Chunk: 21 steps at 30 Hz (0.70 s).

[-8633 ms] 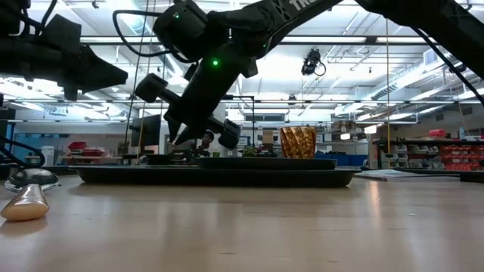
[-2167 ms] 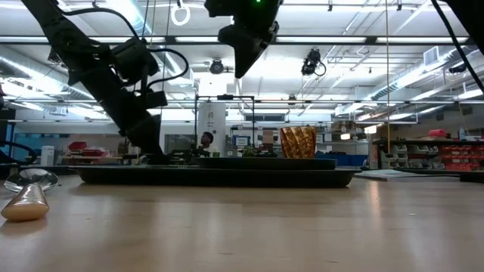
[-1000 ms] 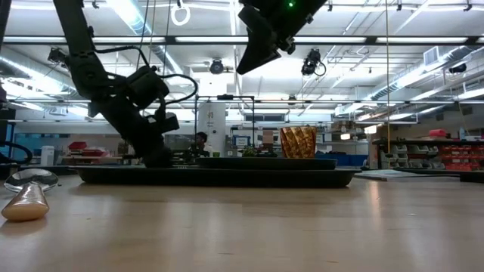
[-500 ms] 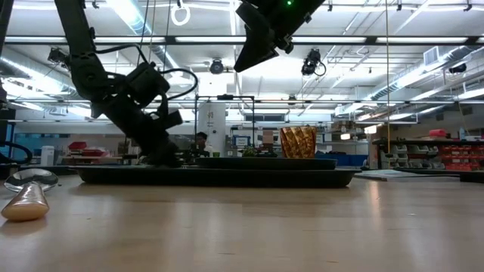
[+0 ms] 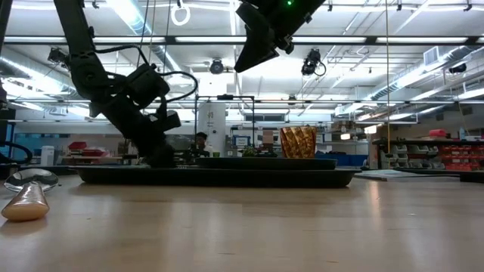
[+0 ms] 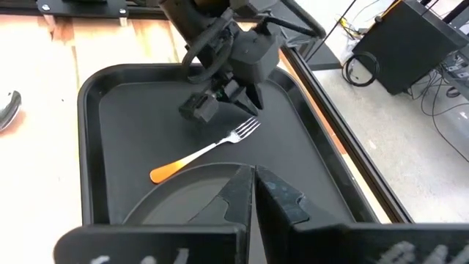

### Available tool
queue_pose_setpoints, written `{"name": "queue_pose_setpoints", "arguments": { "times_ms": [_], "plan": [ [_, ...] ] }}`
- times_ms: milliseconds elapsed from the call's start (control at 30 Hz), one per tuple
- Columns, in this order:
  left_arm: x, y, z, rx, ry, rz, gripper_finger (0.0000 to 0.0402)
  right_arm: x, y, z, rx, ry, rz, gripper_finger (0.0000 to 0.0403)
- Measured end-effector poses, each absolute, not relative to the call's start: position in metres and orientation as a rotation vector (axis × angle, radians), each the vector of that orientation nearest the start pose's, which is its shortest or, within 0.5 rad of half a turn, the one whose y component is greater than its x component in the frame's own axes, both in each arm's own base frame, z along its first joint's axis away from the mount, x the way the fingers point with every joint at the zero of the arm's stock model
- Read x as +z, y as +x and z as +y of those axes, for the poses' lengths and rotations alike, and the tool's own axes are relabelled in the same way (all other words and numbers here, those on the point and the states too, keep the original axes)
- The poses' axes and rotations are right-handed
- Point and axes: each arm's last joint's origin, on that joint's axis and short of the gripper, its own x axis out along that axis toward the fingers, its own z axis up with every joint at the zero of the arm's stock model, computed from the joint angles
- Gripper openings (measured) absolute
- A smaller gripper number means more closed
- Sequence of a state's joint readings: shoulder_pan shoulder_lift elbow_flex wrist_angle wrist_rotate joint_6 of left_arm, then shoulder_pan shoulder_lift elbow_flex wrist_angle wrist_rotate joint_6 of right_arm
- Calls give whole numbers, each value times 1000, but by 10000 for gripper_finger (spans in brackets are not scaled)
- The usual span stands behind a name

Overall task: Pick and place plate/cup/fork/spoon on tray
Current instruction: Adjust the orange fork

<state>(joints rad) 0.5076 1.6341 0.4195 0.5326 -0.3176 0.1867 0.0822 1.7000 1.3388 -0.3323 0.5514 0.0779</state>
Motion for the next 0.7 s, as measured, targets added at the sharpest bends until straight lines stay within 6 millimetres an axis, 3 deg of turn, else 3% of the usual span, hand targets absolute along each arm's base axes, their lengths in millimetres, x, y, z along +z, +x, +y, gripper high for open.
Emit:
{"name": "queue_pose_setpoints", "arguments": {
  "times_ms": [133,233,400,700],
  "plan": [
    [98,211,129,731,118,841,68,275,374,15,-479,-150,662,25],
    [101,210,127,628,133,856,68,274,374,15,-479,-153,668,25],
    [102,211,126,551,173,847,68,274,374,16,-479,-152,665,25],
    [108,216,128,559,187,763,68,275,375,20,-463,-139,645,25]
  ]
}}
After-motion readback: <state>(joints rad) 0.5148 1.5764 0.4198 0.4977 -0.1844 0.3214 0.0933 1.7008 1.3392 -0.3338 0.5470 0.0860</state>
